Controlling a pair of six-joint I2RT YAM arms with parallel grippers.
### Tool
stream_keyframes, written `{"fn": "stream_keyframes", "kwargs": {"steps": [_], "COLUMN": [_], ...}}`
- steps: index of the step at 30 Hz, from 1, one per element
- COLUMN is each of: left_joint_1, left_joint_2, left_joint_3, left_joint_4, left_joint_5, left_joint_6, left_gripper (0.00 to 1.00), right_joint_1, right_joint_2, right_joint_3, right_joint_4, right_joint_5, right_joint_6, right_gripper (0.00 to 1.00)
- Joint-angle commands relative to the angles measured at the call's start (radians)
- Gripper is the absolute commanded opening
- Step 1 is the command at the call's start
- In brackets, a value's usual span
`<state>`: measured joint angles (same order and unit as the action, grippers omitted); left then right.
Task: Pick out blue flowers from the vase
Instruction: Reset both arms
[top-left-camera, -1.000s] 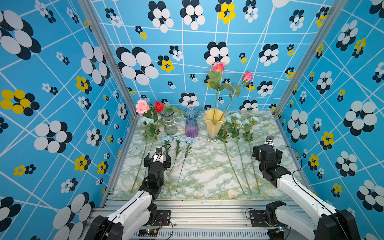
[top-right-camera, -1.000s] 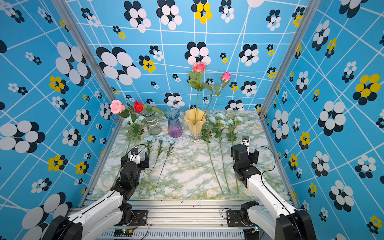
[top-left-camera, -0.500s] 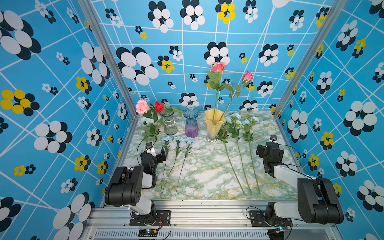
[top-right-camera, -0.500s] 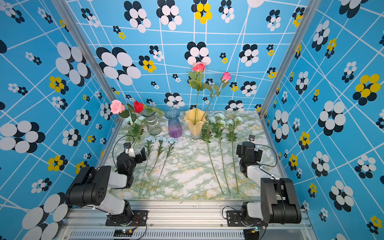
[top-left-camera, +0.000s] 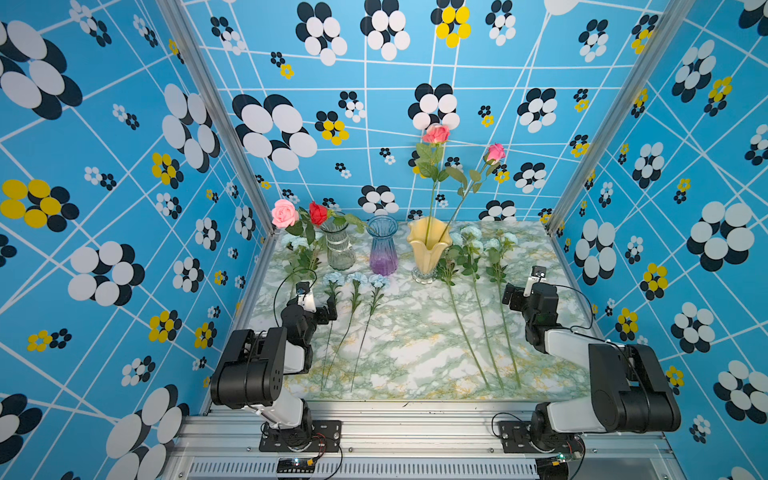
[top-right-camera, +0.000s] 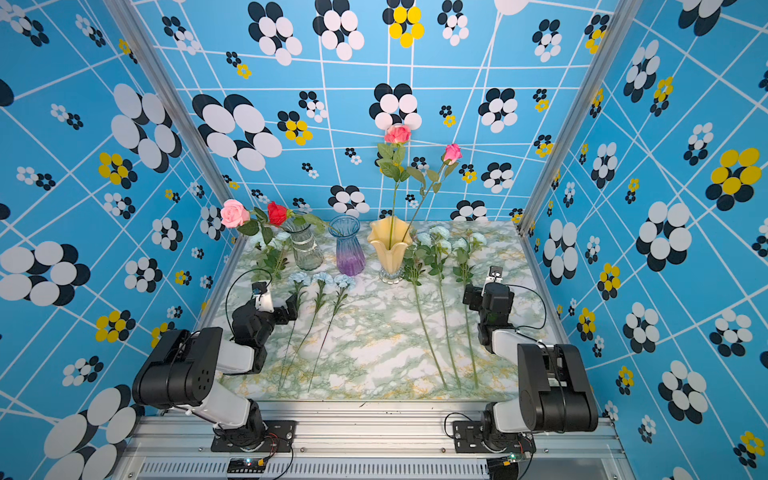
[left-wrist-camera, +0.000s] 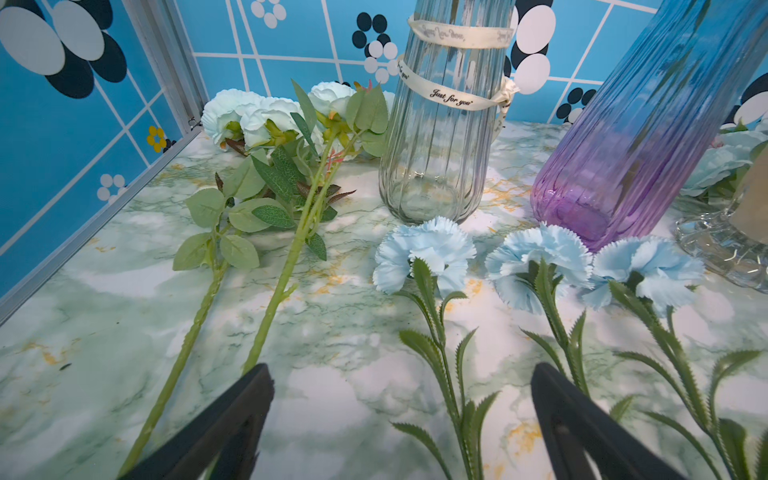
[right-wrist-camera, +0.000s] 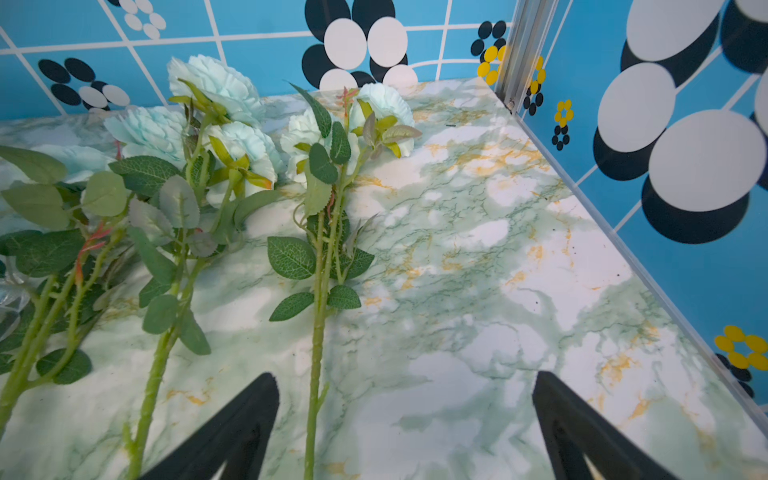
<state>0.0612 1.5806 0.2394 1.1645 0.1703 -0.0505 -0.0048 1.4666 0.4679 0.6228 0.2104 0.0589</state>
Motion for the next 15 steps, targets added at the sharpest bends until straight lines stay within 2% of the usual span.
{"fn": "stream_keyframes", "kwargs": {"steps": [1,2,5,15], "left_joint_1": [-0.031,-0.037,-0.055,-0.053], "left_joint_2": [-0.019,-0.023,-0.035,-0.033], "left_joint_3": [0.020,0.032,0.097,0.098], "left_joint_4": [0.009,-0.022,-0.165,-0.160], "left_joint_5": [0.025,0.027,0.068,0.049], "left_joint_6": [0.051,0.061,0.104,0.095], "left_gripper": [1.00,1.00,1.00,1.00], "right_joint_1": [0.010,0.019,0.042,0.041], "right_joint_2": [0.025,0.042,0.042,0.041], "right_joint_3": [-0.038,-0.059,-0.063,-0.060], "right_joint_4": [0.121,0.179,0.181,0.171], "right_joint_5": [-0.021,-0.016,0.022,0.019], "right_joint_6": [-0.005,-0.016,-0.025,-0.025], "right_gripper": [0.99,0.99,0.99,0.99]}}
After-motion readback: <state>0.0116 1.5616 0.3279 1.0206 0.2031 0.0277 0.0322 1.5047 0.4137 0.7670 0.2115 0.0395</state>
